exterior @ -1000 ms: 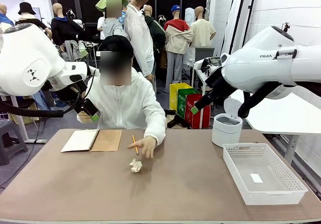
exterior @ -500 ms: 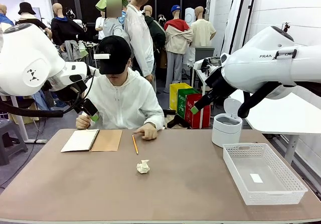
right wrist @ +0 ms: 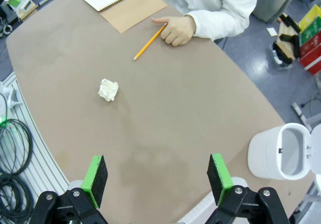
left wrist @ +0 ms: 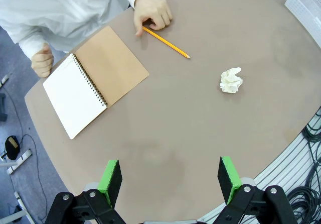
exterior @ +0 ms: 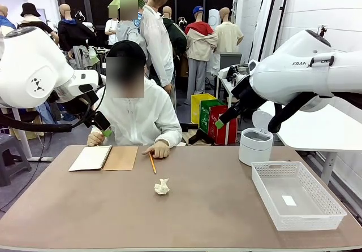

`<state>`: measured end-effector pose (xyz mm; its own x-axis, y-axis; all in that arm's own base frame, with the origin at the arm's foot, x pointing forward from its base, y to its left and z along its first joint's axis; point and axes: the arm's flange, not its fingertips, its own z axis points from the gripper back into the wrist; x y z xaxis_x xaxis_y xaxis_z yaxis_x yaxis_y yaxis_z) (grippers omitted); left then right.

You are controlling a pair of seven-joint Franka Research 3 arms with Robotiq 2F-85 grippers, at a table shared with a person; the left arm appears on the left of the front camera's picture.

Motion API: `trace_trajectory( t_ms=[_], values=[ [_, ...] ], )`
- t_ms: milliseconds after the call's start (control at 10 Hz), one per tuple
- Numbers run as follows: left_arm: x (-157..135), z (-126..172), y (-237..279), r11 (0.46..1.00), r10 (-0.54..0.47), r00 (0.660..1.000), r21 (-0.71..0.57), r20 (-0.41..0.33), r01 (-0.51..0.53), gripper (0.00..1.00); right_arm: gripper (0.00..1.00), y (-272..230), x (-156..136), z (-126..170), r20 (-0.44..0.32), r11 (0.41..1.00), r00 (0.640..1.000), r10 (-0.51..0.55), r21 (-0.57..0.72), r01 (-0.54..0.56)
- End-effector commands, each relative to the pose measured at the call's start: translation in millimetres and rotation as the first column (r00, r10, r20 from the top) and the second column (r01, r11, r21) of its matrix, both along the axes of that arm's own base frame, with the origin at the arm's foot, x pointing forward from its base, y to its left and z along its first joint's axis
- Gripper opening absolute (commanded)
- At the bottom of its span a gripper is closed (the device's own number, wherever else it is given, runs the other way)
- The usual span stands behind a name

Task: Sort the paper based on its condition.
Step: If a person hands you a paper, place it in the Organizing basket , and if it's crumpled, put it in the Trash can.

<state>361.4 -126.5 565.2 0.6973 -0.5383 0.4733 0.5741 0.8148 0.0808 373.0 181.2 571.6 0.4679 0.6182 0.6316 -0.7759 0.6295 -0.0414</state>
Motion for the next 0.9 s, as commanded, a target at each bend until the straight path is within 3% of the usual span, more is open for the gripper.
trace_trajectory(
  t_ms=[0, 400, 800],
  values=[
    [-1, 2, 1, 1.000, 0.000, 1.000, -0.003, 0.004, 0.000, 1.00, 1.00, 0, 0, 0, -0.007, 1.000, 1.000, 0.003, 0.001, -0.003],
    [-1, 2, 1, 1.000, 0.000, 1.000, -0.003, 0.004, 0.000, 1.00, 1.00, 0, 0, 0, 0.000, 1.000, 1.000, 0.000, 0.000, 0.000],
    [-1, 2, 1, 1.000, 0.000, 1.000, -0.003, 0.004, 0.000, 1.00, 1.00, 42, 20, -6, -0.057, 0.984, 0.990, 0.132, -0.111, -0.138]
  ],
)
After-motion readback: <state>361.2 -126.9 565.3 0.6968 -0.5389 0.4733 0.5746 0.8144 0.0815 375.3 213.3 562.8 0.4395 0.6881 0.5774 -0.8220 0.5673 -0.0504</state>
